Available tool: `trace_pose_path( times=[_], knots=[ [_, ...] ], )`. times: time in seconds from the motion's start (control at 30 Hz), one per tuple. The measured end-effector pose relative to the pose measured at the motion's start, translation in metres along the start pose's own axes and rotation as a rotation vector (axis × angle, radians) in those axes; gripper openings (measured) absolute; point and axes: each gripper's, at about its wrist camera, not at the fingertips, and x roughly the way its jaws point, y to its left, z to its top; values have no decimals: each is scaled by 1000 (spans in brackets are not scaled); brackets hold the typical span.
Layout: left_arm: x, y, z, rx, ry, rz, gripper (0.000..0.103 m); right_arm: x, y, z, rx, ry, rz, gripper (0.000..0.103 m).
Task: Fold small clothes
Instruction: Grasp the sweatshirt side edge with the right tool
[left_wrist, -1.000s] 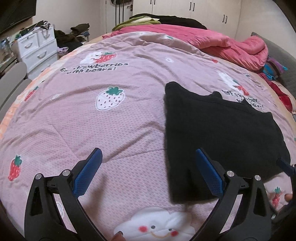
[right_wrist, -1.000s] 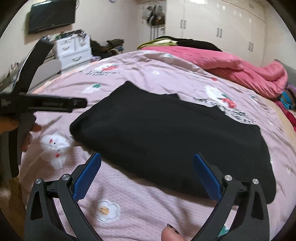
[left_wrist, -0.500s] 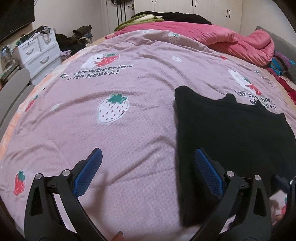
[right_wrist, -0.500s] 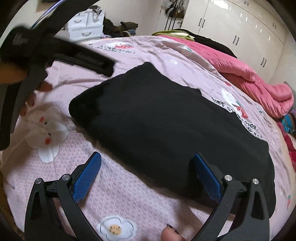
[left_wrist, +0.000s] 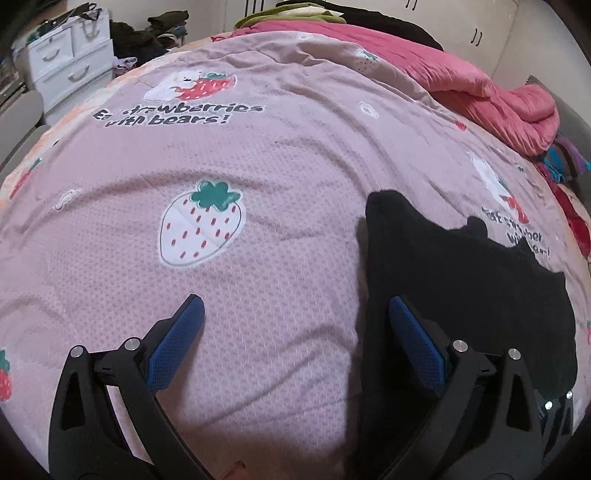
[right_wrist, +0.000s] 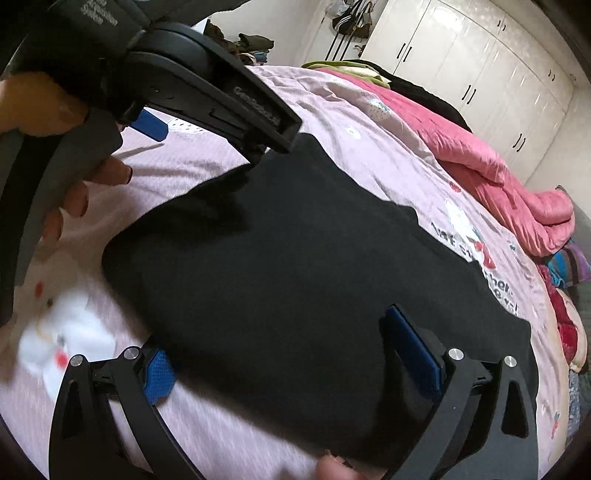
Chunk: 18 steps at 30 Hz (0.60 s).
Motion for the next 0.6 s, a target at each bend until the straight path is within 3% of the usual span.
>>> trace_pose_path(
  times=[0.13, 0.23, 0.3, 0.37, 0.6],
  knots=[
    [6, 3, 6, -27, 14, -25, 94, -2, -3, 6, 15, -40, -22, 96],
    [9, 6, 11, -68, 25, -78, 94, -16, -14, 5, 57, -106, 37, 67],
    [10, 8, 15, -109, 30, -155, 94, -25, -18, 3, 73, -137, 47, 49],
    [12, 7, 19, -140, 34, -208, 94, -32, -22, 1, 96, -146, 65, 23],
    [13, -18, 21, -145, 48, -304, 94, -47, -31, -4, 136, -191, 70, 15]
  ],
)
